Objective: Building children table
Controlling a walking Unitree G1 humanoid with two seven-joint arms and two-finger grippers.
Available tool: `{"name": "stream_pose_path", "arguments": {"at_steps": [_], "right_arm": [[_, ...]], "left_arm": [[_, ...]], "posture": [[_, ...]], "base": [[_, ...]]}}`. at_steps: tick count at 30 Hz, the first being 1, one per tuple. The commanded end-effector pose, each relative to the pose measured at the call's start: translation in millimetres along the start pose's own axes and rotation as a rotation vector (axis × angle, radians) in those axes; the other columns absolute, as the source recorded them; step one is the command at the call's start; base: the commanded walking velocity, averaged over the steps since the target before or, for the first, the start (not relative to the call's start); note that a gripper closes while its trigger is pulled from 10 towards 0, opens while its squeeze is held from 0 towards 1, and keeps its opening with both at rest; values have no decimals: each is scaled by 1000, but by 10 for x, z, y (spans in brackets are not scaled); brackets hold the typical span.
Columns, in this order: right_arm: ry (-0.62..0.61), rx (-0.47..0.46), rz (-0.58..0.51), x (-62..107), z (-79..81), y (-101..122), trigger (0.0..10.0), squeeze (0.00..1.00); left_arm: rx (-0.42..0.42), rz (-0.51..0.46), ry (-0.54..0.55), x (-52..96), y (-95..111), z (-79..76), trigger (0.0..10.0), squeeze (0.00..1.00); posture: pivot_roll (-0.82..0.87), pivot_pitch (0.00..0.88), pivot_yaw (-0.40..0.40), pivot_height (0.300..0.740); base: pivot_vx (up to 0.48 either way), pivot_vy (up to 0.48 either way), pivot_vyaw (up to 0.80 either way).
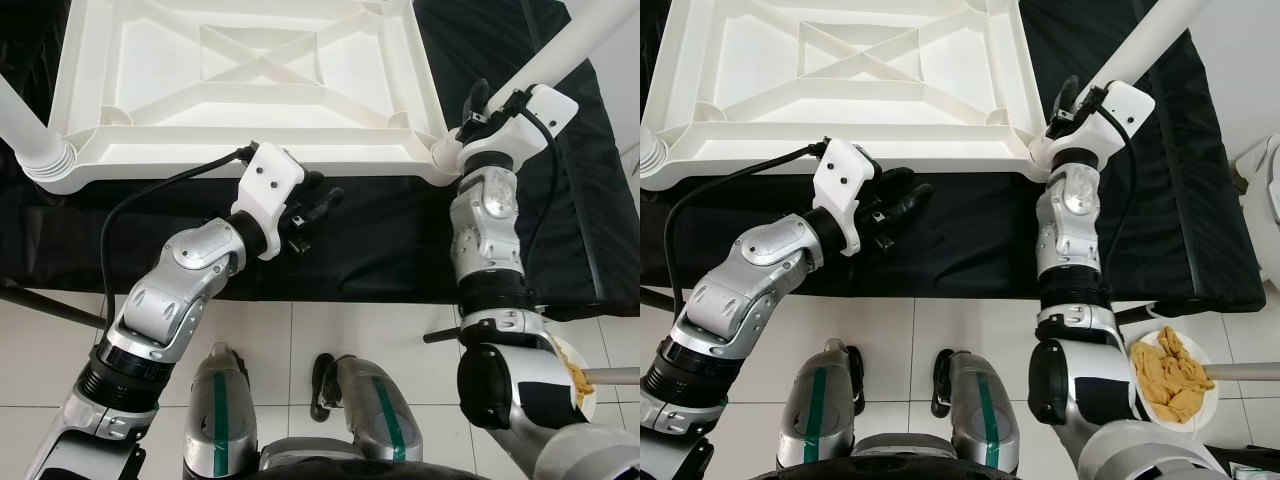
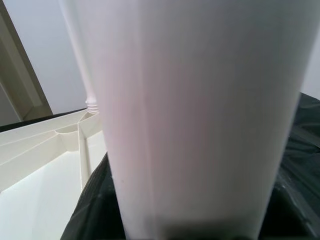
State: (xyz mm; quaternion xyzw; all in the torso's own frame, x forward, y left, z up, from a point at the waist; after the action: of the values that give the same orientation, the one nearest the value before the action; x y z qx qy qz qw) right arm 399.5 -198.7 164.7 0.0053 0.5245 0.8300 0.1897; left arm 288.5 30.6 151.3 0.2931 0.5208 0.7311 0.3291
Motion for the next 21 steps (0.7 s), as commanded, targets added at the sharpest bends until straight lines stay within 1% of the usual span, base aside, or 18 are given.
{"name": "stream_pose_path", "arguments": {"at_steps": [1,2,5,12,16,21], "right_arm": [[-109,34,175,200,-293,-470,10000,0],[-102,36,177,206,-264,-481,10000,0],[-98,39,180,209,-250,-488,10000,0],[-136,57,168,186,-292,-464,10000,0],[-164,83,158,178,-312,-450,10000,0],[-164,90,144,173,-292,-425,10000,0]], "left_arm": [[-8,-7,-14,-4,15,-22,10000,0],[-8,-7,-12,-4,16,-19,10000,0],[-7,-7,-11,-2,15,-19,10000,0],[-3,-6,-5,2,10,-14,10000,0],[-1,-7,-3,6,10,-12,10000,0],[0,-7,-1,9,9,-13,10000,0]], "posture": [[130,99,-87,740],[129,99,-88,740],[130,99,-89,740],[131,96,-95,740],[133,95,-97,740],[135,94,-98,740]], "base": [[0,0,0],[0,0,0],[0,0,0],[0,0,0],[0,0,0],[0,0,0]]}}
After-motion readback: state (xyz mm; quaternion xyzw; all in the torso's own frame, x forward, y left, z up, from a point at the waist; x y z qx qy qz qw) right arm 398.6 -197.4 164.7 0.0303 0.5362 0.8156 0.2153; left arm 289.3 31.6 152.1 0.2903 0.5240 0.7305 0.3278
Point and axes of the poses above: a point about 5 cm out from each wrist's last joint towards the gripper, its own x axis pointing back from the gripper into the wrist, its own y axis along the axis of the wrist's last joint, z = x × y, the point moved 6 cm from there along -x, pointing out of the wrist towards the gripper, and after that the axes turned 13 degrees about -x, right-handed, at the moved point
